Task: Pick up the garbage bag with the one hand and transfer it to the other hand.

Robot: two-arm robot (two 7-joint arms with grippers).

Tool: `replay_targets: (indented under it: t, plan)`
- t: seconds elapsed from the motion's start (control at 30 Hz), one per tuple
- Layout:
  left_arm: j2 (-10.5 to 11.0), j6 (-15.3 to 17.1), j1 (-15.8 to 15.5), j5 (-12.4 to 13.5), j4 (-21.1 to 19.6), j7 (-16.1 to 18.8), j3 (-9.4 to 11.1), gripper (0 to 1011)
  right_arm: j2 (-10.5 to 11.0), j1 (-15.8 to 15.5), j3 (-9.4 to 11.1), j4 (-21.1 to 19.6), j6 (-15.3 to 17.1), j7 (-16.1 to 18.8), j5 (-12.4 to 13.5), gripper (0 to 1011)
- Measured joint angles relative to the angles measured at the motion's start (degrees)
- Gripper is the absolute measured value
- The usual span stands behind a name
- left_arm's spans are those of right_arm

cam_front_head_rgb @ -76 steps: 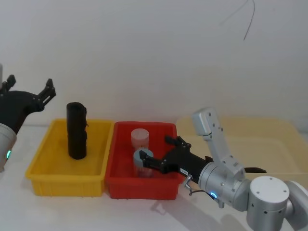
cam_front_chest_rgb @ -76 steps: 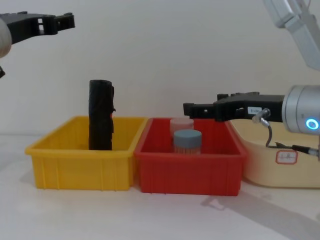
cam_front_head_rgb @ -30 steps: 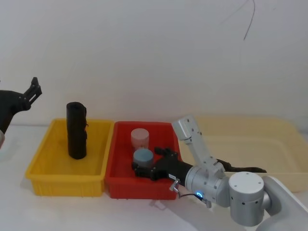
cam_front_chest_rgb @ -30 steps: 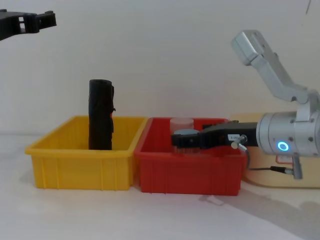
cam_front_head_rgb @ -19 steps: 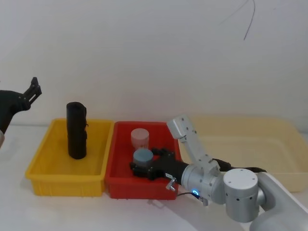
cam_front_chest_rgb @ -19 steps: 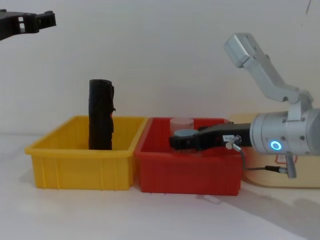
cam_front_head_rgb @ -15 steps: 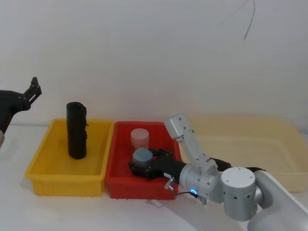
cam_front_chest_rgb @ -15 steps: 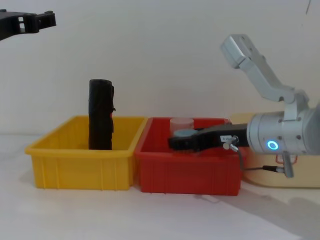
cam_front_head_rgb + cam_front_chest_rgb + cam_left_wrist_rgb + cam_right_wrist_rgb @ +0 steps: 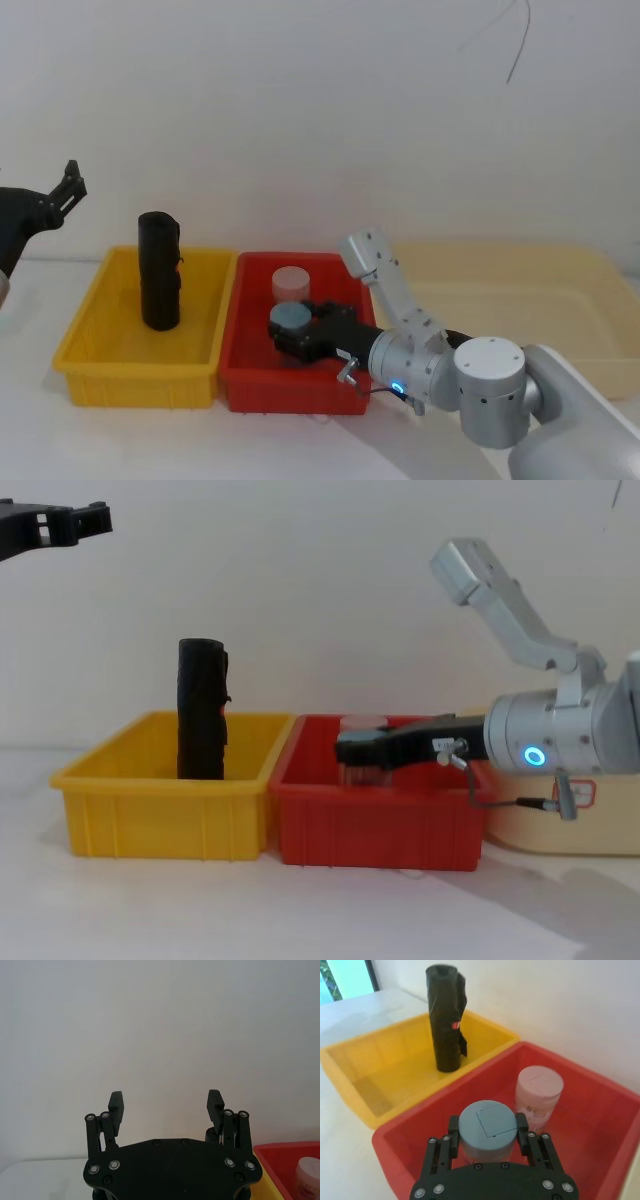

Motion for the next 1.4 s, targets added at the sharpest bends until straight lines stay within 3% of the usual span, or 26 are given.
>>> replay_targets:
  t: [0.37,1.03,1.4]
  plan:
    - [0.00,0.00,0.00,0.00,0.00,0.00,0.00,1002,1.06,-0.28,2.64,-3.87,-0.64,-2.00,0.12,646]
    - [0.00,0.00,0.00,0.00,0.00,0.00,0.00,1001,7.87,-3.41,10.62,-14.27,1.24,-9.56,-1.55,645]
    - [0.00,0.00,0.00,0.00,0.00,0.00,0.00,1001,10.41,-6.48,13.46,-17.02,2.84,-11.75,-2.40,960]
